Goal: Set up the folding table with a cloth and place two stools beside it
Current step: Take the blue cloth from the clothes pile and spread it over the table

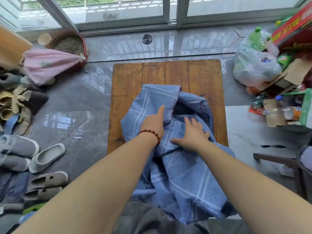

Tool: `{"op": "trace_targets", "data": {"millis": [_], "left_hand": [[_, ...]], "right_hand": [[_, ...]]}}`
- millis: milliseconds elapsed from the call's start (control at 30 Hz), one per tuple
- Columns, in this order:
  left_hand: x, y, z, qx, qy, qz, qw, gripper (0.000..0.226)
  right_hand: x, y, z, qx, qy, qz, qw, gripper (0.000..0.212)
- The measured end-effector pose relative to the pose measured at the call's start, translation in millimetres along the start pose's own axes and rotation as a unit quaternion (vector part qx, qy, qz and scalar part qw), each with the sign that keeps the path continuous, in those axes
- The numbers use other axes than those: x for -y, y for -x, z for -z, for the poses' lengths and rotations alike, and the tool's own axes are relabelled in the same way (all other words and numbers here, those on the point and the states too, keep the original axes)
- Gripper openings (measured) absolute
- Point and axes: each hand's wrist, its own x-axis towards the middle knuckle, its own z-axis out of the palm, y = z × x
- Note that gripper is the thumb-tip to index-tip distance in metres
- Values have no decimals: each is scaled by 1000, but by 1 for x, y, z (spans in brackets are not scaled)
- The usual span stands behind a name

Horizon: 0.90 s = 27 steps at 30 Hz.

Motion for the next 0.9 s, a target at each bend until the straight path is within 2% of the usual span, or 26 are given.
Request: {"op": "trace_targets", "data": {"millis": [67,100,200,233,333,433,500,600,700,800,900], "left_hand": [[4,0,2,-49,20,16,998,56],[6,0,3,-70,41,25,996,46],[9,2,6,-95,101,50,989,29],[9,4,6,-96,100,48,989,30],[11,14,3,-96,37,4,995,60],[8,26,5,-100,-37,-73,992,87],[4,34,10,-62,-101,-136,984,93],[-6,48,21,3,-115,-153,982,92],[-17,64,42,-34,-58,-130,989,77],[-25,80,72,-81,-59,-140,985,55],[-34,98,107,-52,-12,-158,986,42]], "right_hand": [[2,2,-1,-1,7,-36,999,108],[3,2,-1,-2,13,-50,999,99],[2,3,-1,-23,14,-37,999,34],[2,5,-1,-40,-3,-19,999,25],[1,13,-6,-126,-89,44,987,36],[-1,25,-12,-174,-238,90,951,30],[0,33,-10,-190,-289,113,931,24],[9,47,4,-212,-335,147,906,28],[20,68,24,-203,-362,176,893,24],[28,94,49,-202,-348,183,897,15],[32,126,72,-205,-337,182,901,14]]}}
